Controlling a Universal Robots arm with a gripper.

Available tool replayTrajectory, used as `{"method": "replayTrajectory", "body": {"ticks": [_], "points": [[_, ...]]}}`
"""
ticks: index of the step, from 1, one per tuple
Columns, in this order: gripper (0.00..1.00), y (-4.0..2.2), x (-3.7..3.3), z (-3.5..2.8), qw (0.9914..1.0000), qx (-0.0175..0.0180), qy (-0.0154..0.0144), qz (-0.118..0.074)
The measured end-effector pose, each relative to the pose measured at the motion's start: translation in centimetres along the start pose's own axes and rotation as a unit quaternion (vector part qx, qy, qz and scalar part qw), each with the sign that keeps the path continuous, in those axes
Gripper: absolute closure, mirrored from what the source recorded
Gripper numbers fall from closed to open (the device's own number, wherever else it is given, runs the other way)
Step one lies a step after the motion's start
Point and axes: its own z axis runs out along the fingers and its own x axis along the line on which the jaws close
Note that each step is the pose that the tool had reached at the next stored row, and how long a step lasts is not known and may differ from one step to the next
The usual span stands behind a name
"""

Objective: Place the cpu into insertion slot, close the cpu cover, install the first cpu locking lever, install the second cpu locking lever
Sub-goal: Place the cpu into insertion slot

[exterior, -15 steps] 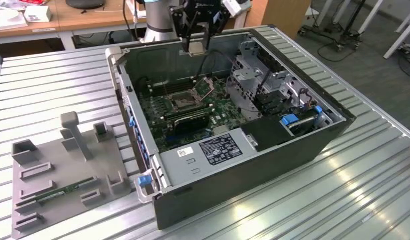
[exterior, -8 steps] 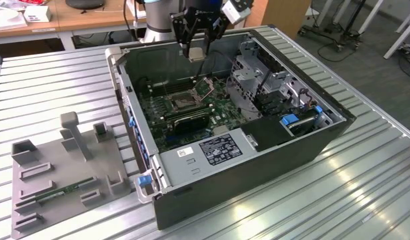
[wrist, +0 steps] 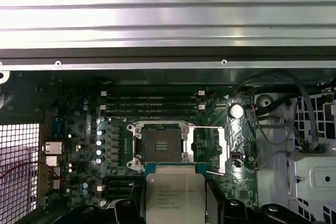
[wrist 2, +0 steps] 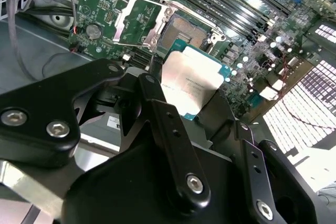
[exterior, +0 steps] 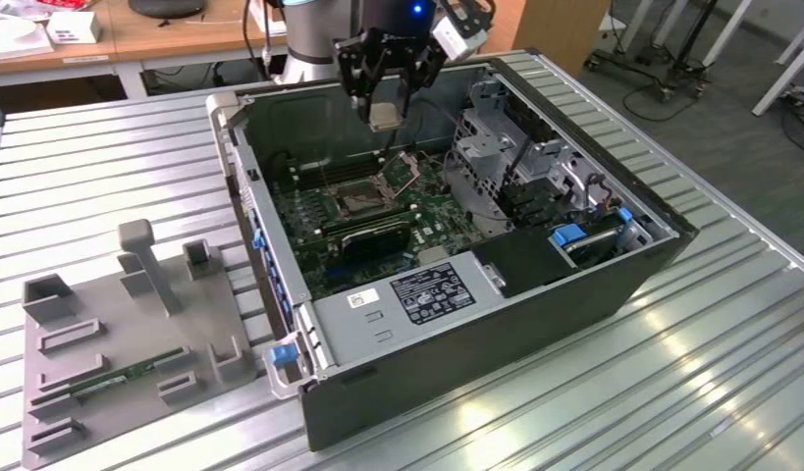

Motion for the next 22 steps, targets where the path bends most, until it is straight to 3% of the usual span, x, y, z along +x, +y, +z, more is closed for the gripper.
{"method": "replayTrajectory", "body": {"ticks": [10,22], "points": [[0.46,0.94,0.27,1.93,1.0,0.0004,-0.0001,0.0],[0.46,0.95,0.33,4.12,1.0,0.0004,-0.0001,0.0]]}}
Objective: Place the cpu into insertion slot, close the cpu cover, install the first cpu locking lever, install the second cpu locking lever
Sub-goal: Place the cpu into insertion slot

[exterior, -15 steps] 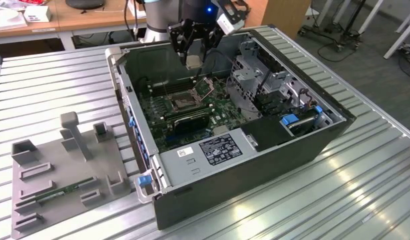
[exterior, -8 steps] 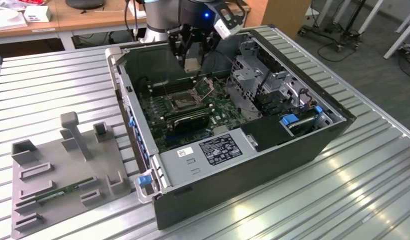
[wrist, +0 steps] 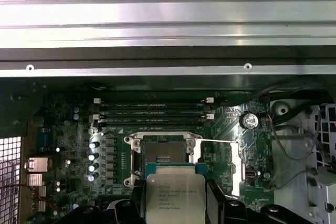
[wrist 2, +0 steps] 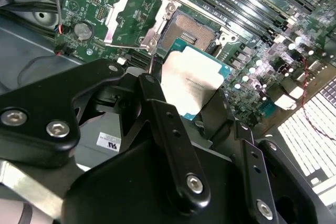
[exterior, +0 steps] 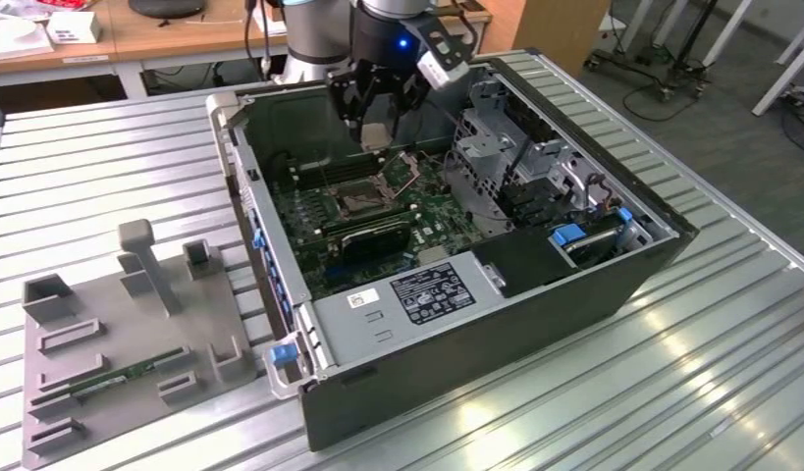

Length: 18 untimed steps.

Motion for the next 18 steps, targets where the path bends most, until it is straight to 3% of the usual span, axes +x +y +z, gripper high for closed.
{"method": "replayTrajectory", "body": {"ticks": [4,18], "points": [[0.46,-0.04,-0.01,0.59,1.0,0.0,0.0,0.0],[0.46,-0.04,-0.01,0.62,1.0,0.0,0.0,0.0]]}}
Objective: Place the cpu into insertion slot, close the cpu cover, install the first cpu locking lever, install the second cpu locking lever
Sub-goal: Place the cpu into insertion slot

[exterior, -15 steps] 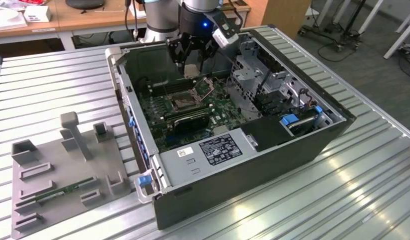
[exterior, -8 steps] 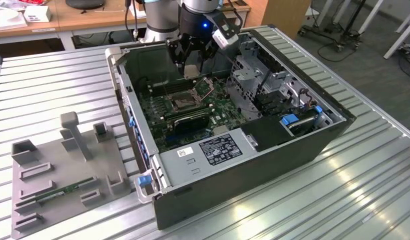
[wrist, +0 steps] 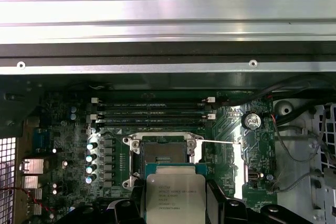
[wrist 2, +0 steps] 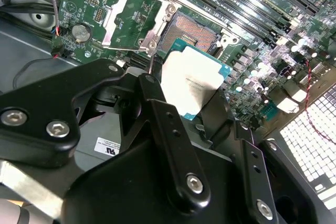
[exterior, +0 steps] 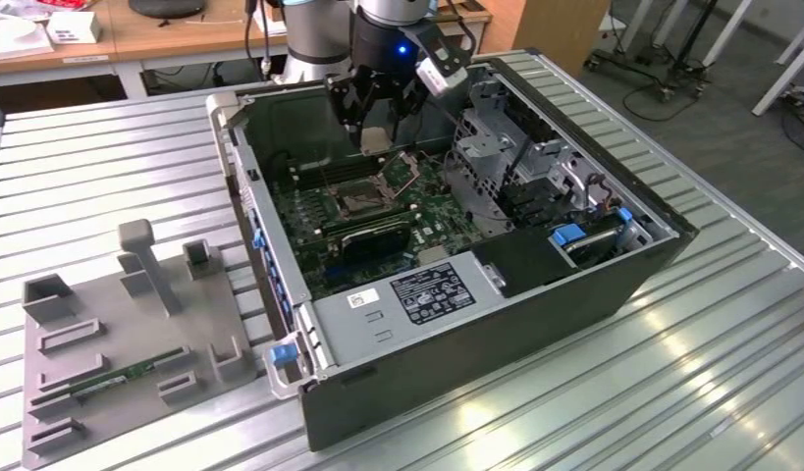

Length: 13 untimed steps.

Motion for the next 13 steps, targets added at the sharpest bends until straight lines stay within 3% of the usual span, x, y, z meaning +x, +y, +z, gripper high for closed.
{"method": "replayTrajectory", "body": {"ticks": [13], "points": [[0.46,-0.05,-0.01,0.59,1.0,0.0,0.0,0.0]]}}
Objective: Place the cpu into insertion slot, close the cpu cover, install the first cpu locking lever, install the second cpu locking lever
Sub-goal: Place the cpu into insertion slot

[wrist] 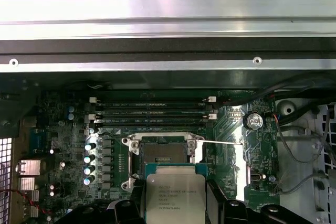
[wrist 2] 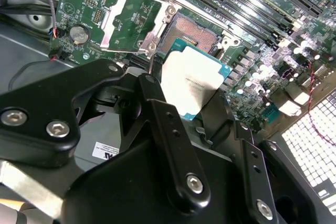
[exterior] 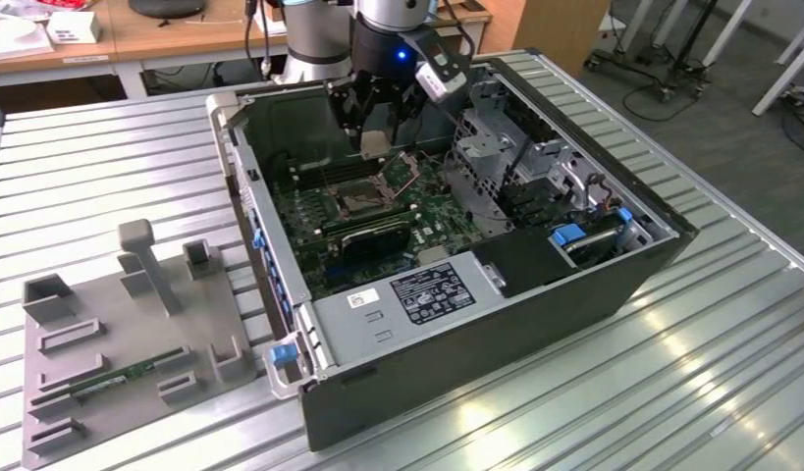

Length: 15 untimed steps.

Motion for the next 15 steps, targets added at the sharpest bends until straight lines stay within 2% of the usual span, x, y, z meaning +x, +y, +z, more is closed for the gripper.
{"method": "replayTrajectory", "body": {"ticks": [12,15], "points": [[0.46,0.05,0.0,0.07,1.0,-0.0001,0.0,0.0],[0.46,0.05,0.0,0.14,0.99994,-0.0003,-0.0009,0.011]]}}
